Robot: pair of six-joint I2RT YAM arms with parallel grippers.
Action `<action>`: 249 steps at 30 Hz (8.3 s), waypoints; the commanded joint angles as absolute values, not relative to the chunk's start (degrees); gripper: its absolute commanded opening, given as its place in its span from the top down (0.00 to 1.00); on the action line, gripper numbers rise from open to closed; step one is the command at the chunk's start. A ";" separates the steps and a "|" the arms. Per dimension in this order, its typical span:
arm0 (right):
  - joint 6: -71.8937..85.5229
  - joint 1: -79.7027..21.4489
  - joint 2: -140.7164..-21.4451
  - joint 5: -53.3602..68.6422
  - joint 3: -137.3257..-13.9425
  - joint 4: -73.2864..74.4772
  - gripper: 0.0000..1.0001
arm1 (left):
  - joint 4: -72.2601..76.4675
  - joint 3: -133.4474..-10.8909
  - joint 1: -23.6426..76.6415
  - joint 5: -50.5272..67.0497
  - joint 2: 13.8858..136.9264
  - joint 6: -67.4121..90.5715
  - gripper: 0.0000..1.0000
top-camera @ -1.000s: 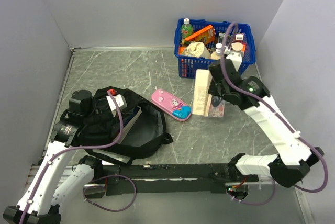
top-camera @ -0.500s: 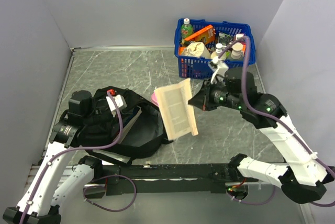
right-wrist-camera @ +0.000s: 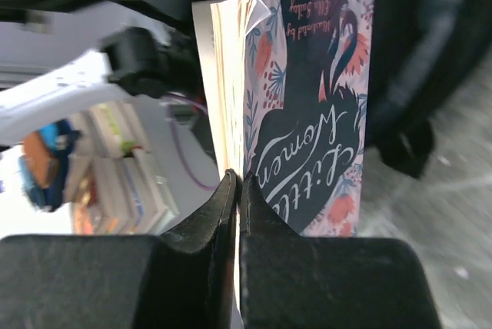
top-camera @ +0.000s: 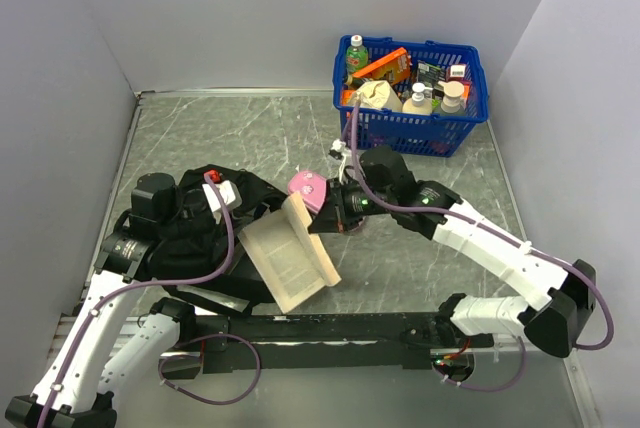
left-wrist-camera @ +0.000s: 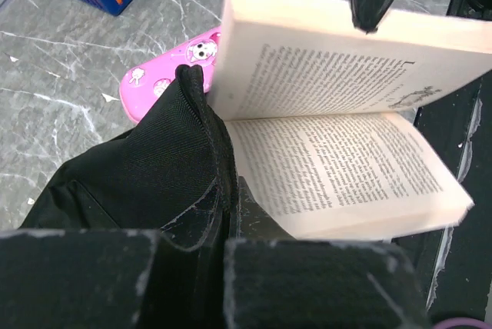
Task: Pack the student bag
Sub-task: Place the book in the student bag, then adjust the book in the student bag, then adjust the stationery at the center of the board.
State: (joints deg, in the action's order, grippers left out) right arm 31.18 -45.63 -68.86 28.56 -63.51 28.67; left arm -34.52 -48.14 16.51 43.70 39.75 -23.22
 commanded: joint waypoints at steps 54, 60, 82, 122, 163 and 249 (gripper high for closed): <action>77.33 -40.24 -67.49 38.15 -23.82 -3.68 0.00 | -32.96 -52.12 16.44 47.29 38.59 -24.87 0.99; 85.60 -43.50 -71.28 31.31 -24.26 -7.28 0.01 | -33.31 -53.00 16.44 47.02 38.94 -25.14 0.99; 87.48 -49.48 -67.34 9.32 -27.23 -8.02 0.68 | -34.01 -53.08 16.44 46.76 38.06 -25.05 0.99; 54.50 -40.96 -70.22 50.51 -41.57 -16.80 1.00 | -32.87 -53.88 16.44 46.05 40.78 -24.17 0.99; 60.21 -55.72 -101.61 18.22 -73.83 -0.64 0.50 | -31.64 -56.95 17.49 47.99 41.22 -21.18 0.99; 30.40 -20.39 -100.90 25.31 -60.30 6.52 0.25 | -35.86 -51.41 17.75 48.25 39.37 -26.19 0.99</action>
State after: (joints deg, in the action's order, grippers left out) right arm 30.48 -20.36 -101.82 21.45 -62.57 11.88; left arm -37.74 -48.40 17.52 45.89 39.22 -26.70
